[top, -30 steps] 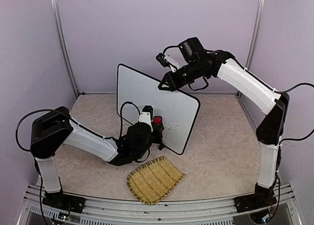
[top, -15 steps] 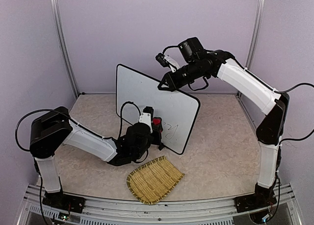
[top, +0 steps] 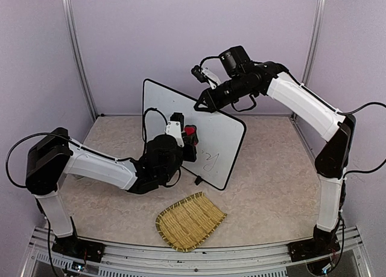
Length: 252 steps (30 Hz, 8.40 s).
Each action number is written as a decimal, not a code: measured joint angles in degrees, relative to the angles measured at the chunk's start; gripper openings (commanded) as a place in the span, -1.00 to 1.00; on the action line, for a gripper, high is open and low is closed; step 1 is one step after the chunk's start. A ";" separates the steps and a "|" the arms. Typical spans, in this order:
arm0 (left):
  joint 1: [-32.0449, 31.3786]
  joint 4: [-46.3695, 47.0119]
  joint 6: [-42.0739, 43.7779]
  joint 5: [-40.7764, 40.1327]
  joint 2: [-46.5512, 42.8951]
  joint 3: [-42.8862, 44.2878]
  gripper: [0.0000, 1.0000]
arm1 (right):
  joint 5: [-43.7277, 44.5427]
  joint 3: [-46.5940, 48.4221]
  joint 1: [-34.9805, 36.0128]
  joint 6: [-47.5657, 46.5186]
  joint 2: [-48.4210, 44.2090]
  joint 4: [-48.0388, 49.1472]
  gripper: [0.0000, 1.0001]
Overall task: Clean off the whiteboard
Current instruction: Erase the center of the whiteboard.
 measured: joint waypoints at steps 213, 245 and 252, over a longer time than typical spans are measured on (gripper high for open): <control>-6.64 0.83 1.97 0.13 6.91 0.52 -0.60 | -0.48 0.31 -0.11 -0.39 0.33 0.20 -1.00; -5.18 0.96 -1.49 1.53 6.62 0.63 -0.60 | -0.61 0.28 -0.11 -1.20 0.31 0.42 -1.00; -2.95 0.59 -1.66 0.28 6.34 -1.44 -0.60 | 0.37 0.28 -0.13 0.04 0.31 0.50 -1.00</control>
